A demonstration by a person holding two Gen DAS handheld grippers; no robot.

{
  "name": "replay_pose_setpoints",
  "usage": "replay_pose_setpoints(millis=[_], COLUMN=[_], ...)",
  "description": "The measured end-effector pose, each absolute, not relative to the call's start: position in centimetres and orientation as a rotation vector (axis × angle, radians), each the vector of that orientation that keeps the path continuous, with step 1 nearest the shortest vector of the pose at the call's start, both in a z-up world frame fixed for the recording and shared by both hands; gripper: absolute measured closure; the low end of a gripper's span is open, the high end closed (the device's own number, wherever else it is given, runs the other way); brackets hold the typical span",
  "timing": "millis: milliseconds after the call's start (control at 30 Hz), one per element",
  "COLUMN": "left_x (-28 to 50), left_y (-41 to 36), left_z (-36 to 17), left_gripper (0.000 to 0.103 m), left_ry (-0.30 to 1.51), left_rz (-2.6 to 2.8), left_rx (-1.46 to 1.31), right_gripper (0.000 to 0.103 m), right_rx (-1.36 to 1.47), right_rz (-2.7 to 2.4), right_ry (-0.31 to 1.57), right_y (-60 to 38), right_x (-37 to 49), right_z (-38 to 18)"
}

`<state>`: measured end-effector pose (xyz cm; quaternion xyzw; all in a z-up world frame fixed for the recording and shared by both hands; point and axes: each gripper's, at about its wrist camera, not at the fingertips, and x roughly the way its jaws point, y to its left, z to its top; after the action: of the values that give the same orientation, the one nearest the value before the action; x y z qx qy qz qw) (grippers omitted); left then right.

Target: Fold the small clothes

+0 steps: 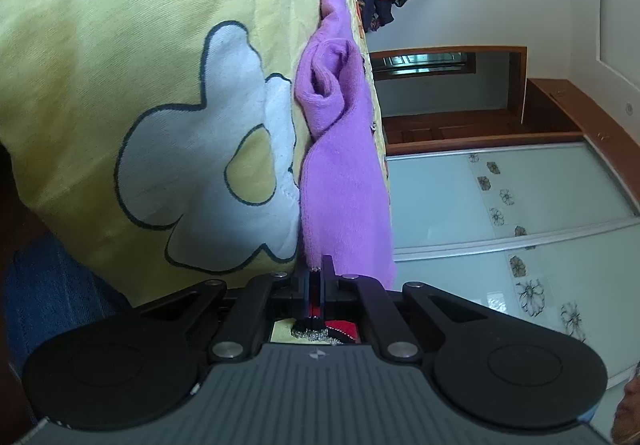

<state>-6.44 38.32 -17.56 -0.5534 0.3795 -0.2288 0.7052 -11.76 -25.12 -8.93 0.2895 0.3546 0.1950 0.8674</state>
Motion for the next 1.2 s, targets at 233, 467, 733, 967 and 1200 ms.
replay_pose_setpoints(millis=[233, 467, 733, 967, 1200], left_x=[-7.0, -7.7, -9.6, -12.1, -15.3], left_y=[39.3, 38.9, 39.1, 40.4, 39.5], left_z=[-18.6, -17.1, -10.3, -16.3, -15.1], left_gripper=[0.096, 0.099, 0.099, 0.099, 0.099], left_ry=[0.839, 0.814, 0.628, 0.736, 0.635], left_rz=[-0.511, -0.511, -0.643, -0.505, -0.536], left_rx=[-1.243, -1.163, -1.113, -1.187, -1.205], right_gripper=[0.098, 0.099, 0.098, 0.098, 0.099], right_rx=[0.793, 0.987, 1.171, 1.076, 1.132], right_rz=[0.475, 0.555, 0.815, 0.527, 0.597], right_ry=[0.836, 0.683, 0.459, 0.649, 0.518], right_y=[-25.2, -26.5, -27.9, -31.4, -32.0], right_x=[-11.6, -12.7, -13.7, -14.5, -17.5], right_z=[-11.7, -11.5, -6.3, -11.1, -8.9])
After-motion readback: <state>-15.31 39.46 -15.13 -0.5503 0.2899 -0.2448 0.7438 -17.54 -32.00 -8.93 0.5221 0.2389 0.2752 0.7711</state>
